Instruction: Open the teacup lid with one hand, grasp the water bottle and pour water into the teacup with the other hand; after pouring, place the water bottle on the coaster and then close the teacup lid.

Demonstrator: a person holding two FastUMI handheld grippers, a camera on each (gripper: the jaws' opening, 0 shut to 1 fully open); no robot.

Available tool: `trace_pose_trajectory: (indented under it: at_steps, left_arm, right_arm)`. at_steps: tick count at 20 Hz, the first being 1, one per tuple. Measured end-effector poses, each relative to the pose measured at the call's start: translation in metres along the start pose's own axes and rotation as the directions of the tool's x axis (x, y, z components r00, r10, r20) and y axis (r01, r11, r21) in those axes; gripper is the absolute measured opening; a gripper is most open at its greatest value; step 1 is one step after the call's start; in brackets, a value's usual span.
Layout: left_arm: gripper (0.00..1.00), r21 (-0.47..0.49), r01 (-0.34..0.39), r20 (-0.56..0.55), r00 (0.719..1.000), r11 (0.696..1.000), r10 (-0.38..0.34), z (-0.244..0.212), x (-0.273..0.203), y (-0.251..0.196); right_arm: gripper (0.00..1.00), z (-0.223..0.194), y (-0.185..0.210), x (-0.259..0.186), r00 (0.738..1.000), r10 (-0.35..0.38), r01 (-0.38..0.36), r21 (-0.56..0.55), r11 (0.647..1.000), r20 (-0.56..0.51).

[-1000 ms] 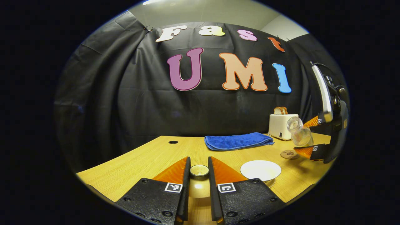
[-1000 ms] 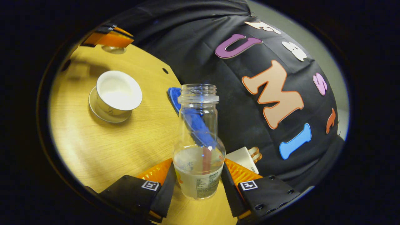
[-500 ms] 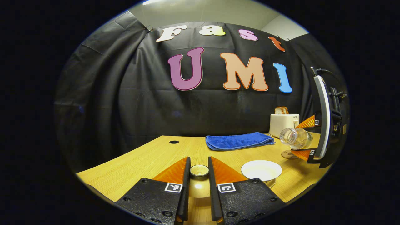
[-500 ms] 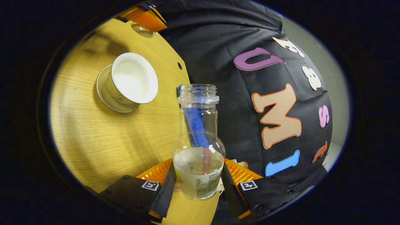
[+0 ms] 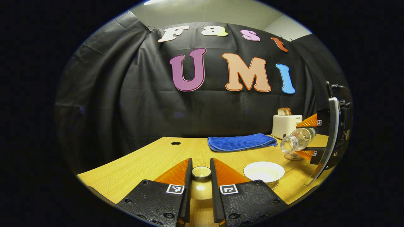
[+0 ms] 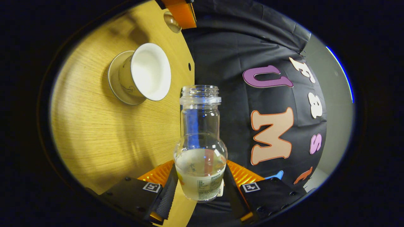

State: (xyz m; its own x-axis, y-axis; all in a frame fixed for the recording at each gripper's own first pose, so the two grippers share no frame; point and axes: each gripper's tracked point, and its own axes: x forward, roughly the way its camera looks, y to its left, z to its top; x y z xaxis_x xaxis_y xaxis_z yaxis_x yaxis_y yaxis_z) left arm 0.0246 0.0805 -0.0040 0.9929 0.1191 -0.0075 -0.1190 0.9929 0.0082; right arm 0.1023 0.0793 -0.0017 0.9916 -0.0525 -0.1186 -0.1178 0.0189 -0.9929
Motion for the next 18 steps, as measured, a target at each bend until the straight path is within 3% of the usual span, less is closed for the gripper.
trace_pose_trajectory:
  at_steps: [9,18]
  left_arm:
    - [0.26,0.000,-0.003,-0.001,1.000,1.000,0.003,0.000,0.000,0.000]
    - [0.26,0.000,-0.003,-0.001,1.000,1.000,0.003,0.001,-0.001,0.001]
  right_arm:
    - [0.78,0.007,0.001,0.004,0.999,-0.032,0.033,-0.137,0.990,0.015]
    - [0.77,0.022,0.009,-0.011,0.986,-0.135,0.158,-0.298,0.941,0.095]
